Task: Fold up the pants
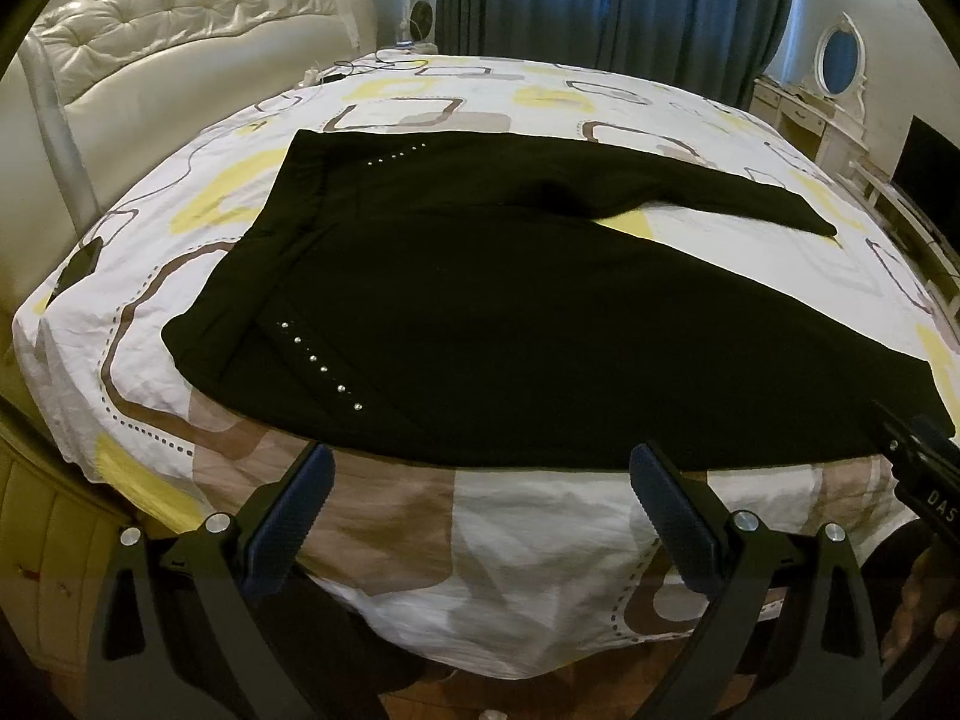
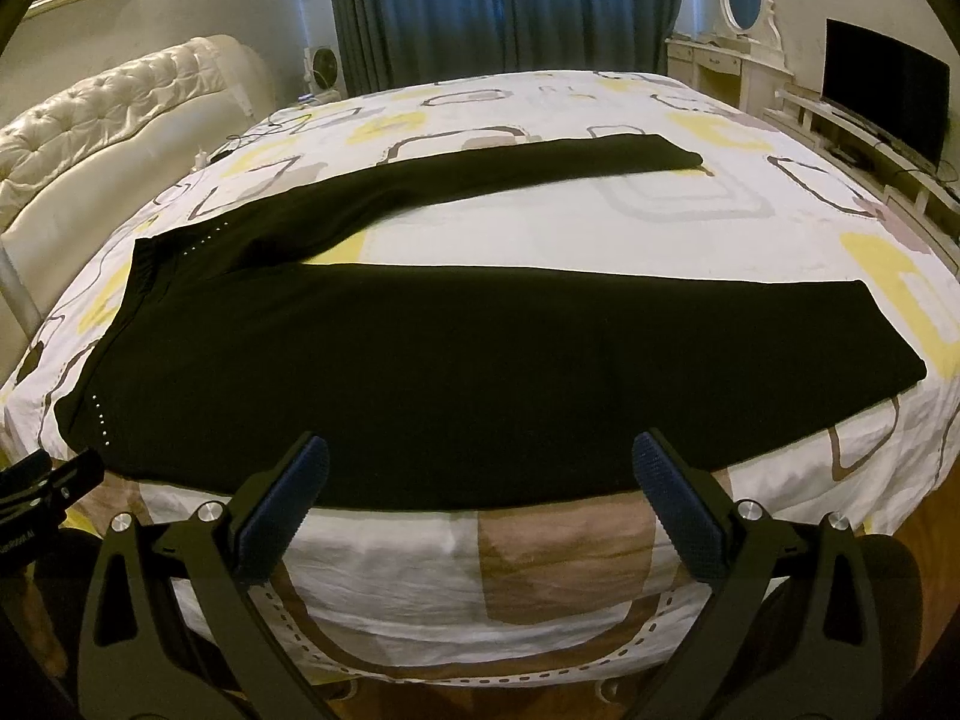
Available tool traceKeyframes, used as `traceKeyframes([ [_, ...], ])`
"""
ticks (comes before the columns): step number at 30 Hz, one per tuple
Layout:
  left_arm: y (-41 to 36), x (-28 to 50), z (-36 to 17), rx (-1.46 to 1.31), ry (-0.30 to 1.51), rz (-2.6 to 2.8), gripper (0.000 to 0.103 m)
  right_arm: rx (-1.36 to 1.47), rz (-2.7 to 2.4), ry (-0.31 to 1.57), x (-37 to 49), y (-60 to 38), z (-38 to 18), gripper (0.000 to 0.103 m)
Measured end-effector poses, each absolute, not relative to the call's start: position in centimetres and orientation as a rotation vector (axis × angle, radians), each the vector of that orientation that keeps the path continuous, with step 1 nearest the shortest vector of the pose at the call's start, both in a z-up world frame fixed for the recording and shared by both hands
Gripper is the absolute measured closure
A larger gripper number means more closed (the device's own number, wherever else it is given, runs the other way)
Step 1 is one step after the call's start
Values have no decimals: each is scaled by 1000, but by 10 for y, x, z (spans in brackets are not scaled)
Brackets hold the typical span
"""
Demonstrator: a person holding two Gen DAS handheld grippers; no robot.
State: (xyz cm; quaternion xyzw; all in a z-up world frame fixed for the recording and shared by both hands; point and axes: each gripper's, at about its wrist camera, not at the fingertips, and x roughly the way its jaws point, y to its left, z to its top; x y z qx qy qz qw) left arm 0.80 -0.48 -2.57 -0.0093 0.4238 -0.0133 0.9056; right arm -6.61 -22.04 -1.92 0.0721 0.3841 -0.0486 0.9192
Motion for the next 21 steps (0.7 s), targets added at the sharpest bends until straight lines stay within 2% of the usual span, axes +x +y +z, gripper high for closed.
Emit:
traceKeyframes([
  [21, -17, 11, -25, -6, 876, -55, 5, 167, -102, 801, -66, -225, -21, 2],
])
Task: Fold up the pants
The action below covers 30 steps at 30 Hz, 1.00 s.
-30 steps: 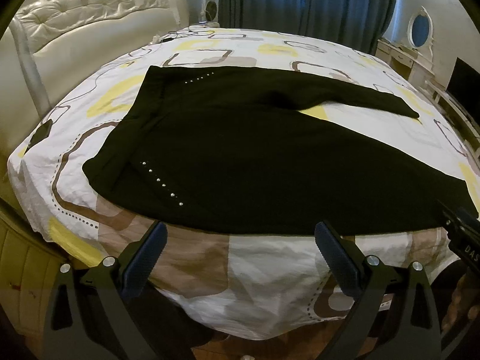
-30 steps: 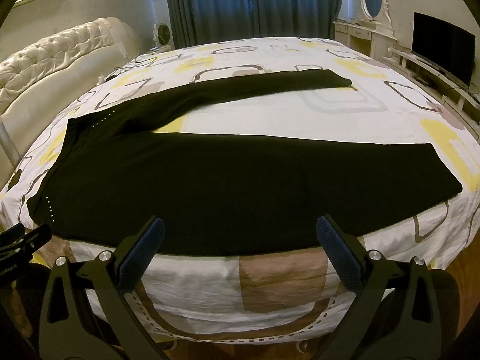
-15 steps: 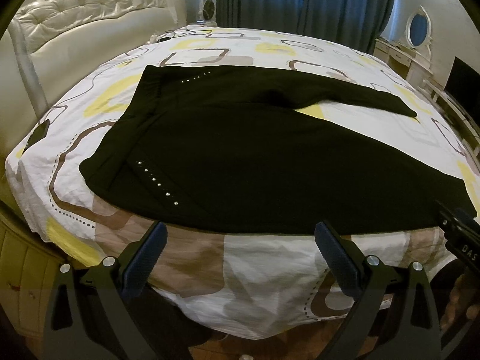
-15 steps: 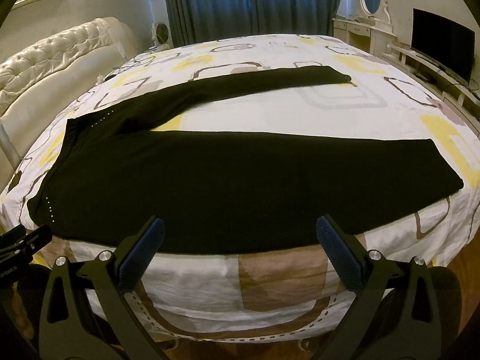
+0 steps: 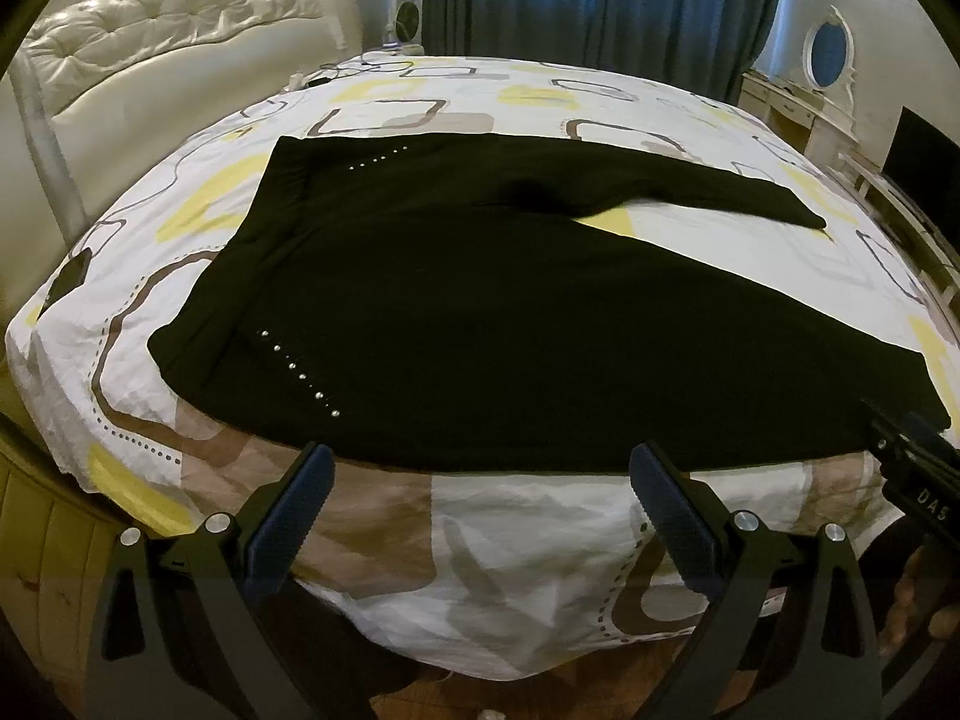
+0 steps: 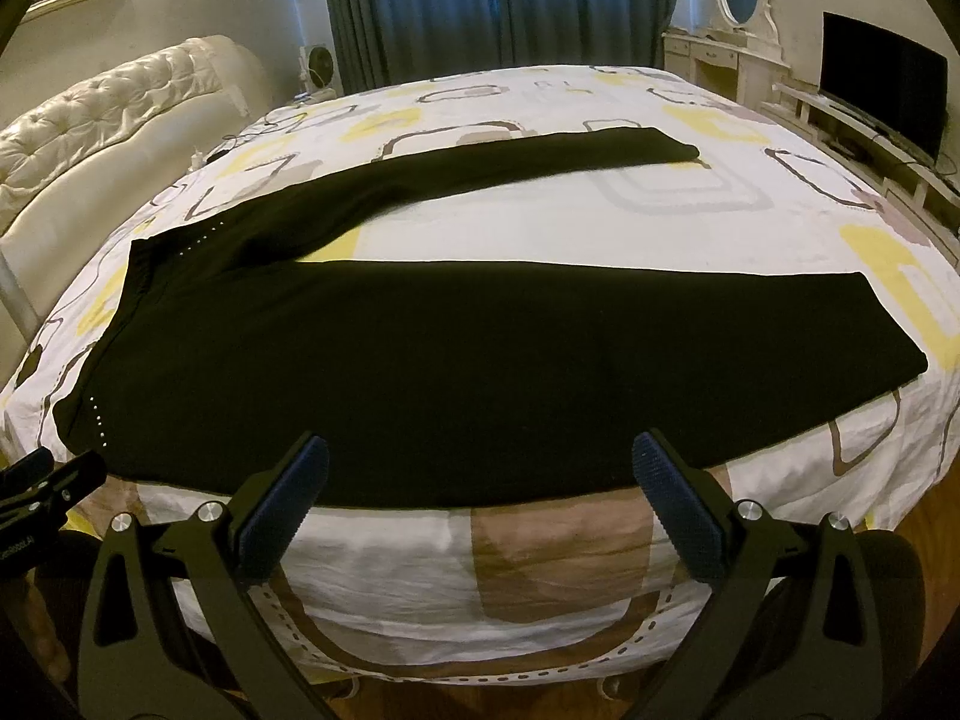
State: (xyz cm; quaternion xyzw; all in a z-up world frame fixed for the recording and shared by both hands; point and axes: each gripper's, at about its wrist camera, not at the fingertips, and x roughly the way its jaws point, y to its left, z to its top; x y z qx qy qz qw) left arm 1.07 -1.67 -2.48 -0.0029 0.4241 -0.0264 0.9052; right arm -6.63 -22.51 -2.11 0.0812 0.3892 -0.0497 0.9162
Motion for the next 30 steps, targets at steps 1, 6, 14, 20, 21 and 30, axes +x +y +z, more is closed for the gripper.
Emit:
traceKeyframes([
  [1, -18, 11, -24, -4, 876, -56, 5, 169, -102, 802, -66, -226, -21, 2],
  [6, -23, 14, -23, 4, 875, -68, 5, 172, -103, 804, -65, -227, -21, 2],
  [14, -17, 49, -11, -61, 882, -129, 5, 185, -108, 818, -59, -231, -22, 2],
  [20, 5, 102, -5, -126, 976, -198, 5, 202, -113, 844, -49, -235, -25, 2],
  [21, 13, 109, -3, -162, 972, -216, 5, 207, -113, 850, -47, -235, -25, 2],
  [30, 136, 207, 6, -401, 831, -173, 5, 233, -87, 878, -17, -230, -25, 2],
])
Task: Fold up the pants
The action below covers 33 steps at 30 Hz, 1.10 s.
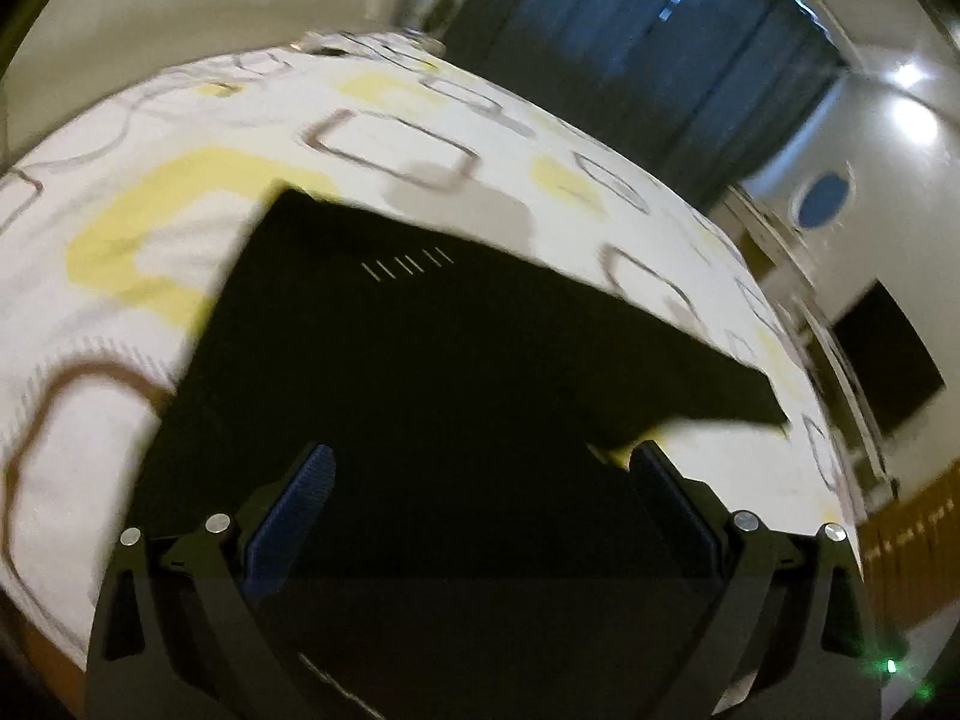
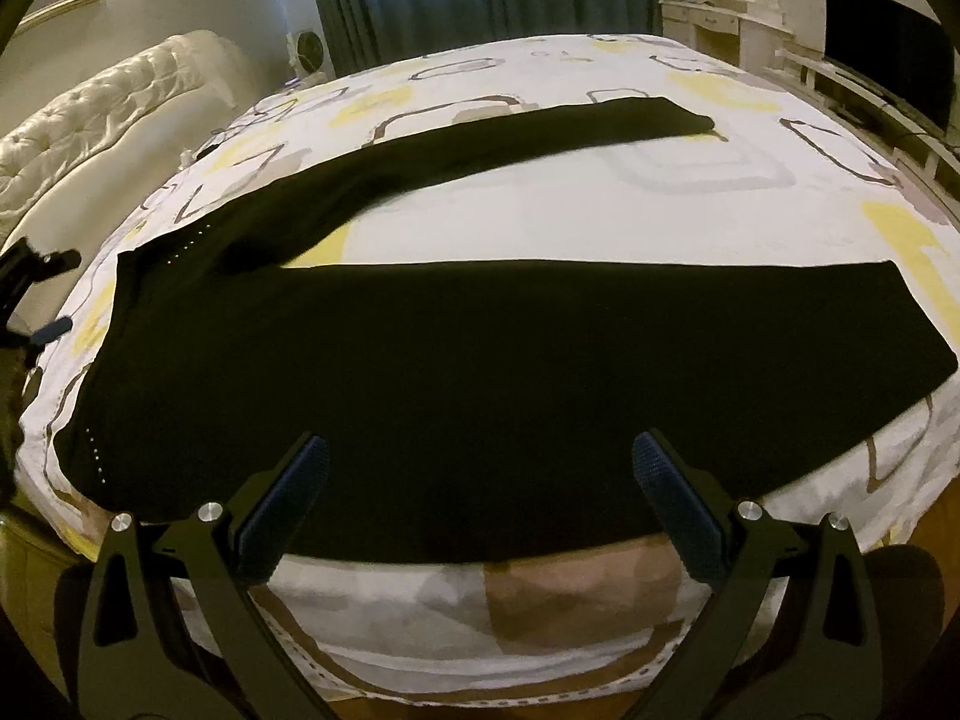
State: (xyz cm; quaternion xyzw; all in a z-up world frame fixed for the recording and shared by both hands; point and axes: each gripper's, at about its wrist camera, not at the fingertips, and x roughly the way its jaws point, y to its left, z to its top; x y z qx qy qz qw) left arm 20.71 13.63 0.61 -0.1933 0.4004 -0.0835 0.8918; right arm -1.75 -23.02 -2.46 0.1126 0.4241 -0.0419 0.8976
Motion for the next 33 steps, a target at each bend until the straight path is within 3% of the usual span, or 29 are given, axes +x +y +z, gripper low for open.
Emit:
traceKeyframes([
  [9, 212, 304, -7, -279, 779, -56, 5, 265, -50, 941, 11, -220, -38, 2],
  [18, 208, 367, -35, -127, 808, -112, 5, 284, -21, 1006, 24, -213, -58, 2],
  [33, 219, 380, -66, -184, 898, -97, 5, 291, -21, 1009, 28, -210, -61, 2],
])
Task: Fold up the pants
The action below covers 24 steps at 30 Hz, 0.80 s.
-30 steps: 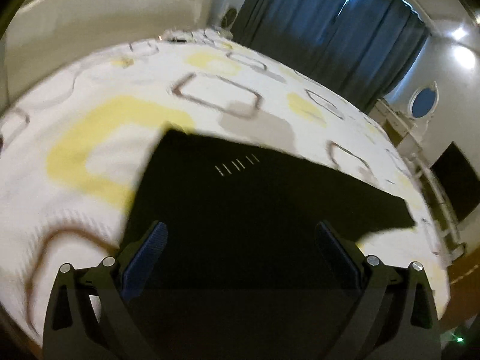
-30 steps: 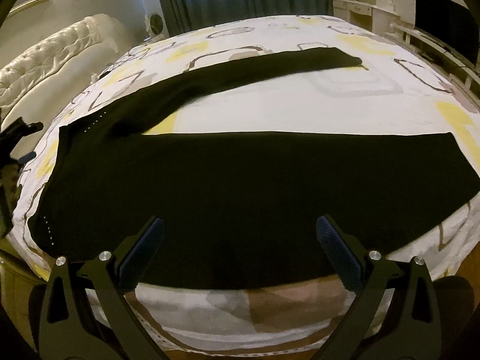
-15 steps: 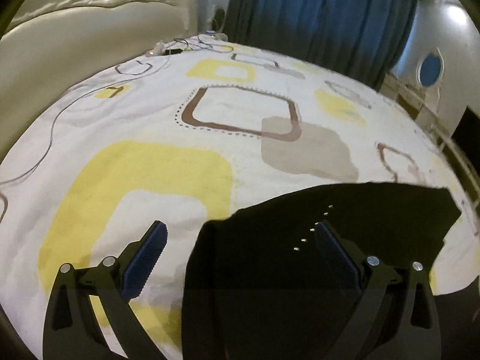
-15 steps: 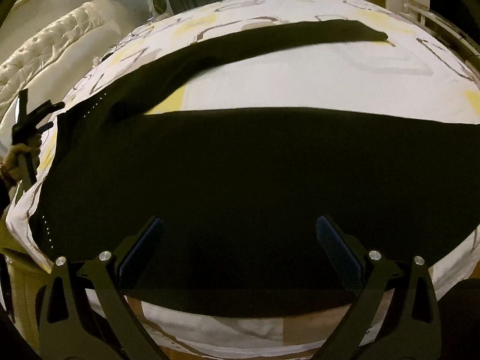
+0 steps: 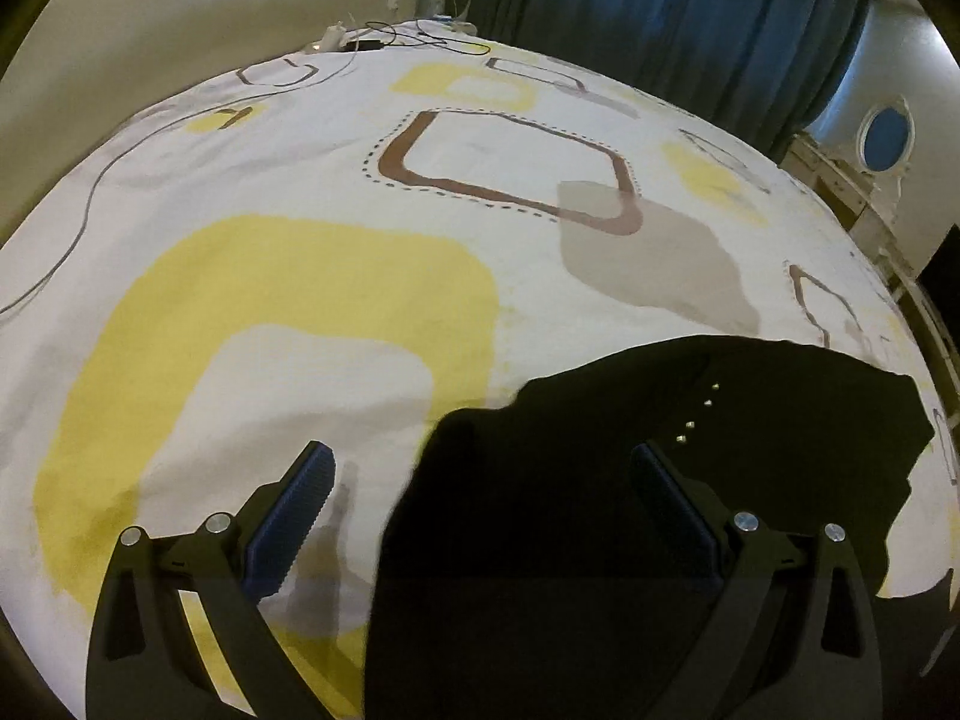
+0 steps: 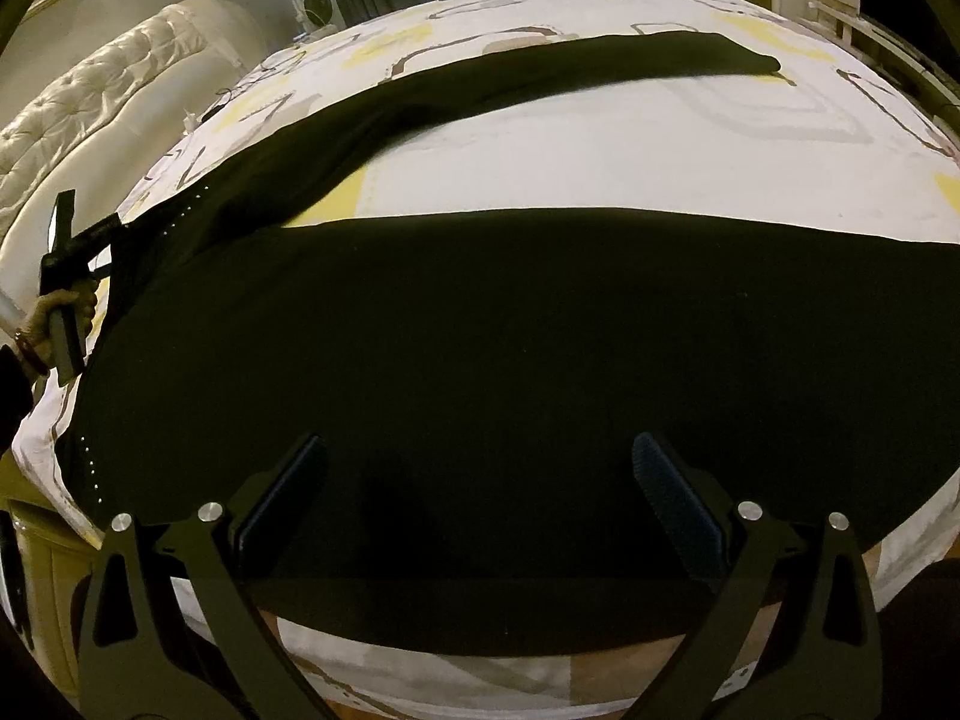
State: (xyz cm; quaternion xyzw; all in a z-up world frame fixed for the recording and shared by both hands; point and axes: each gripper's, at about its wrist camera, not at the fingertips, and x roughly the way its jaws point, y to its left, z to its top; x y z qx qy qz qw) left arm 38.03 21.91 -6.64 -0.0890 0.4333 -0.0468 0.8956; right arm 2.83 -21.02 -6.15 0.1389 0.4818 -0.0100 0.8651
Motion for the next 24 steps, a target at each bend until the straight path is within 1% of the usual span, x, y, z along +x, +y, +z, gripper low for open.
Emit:
traceKeyframes([
  [1, 220, 378, -65, -181, 880, -106, 13, 291, -21, 1010, 28, -210, -61, 2],
  [2, 220, 378, -64, -180, 870, -113, 50, 291, -21, 1009, 28, -210, -62, 2],
  [3, 221, 380, -65, -181, 889, -129, 65, 291, -21, 1009, 28, -210, -62, 2],
  [4, 221, 381, -67, -186, 913, -136, 69, 292, -21, 1009, 28, -211, -62, 2],
  [5, 220, 381, -67, -180, 919, -146, 77, 292, -22, 1010, 29, -212, -61, 2],
  [7, 216, 383, -69, -160, 940, -162, 86, 292, -21, 1010, 29, -212, -61, 2],
  [10, 217, 386, -71, -181, 972, -174, 88, 297, -13, 1009, 30, -212, -61, 2],
  [11, 218, 387, -70, -196, 976, -177, 93, 302, -1, 1008, 31, -213, -59, 2],
  [18, 224, 379, -56, -259, 911, -230, 96, 259, 165, 965, 60, -220, -34, 2],
  [21, 229, 373, -49, -325, 876, -294, 96, 206, 282, 903, 93, -227, -12, 2],
  [24, 231, 369, -42, -368, 852, -347, 96, 89, 360, 790, 140, -238, 16, 2],
])
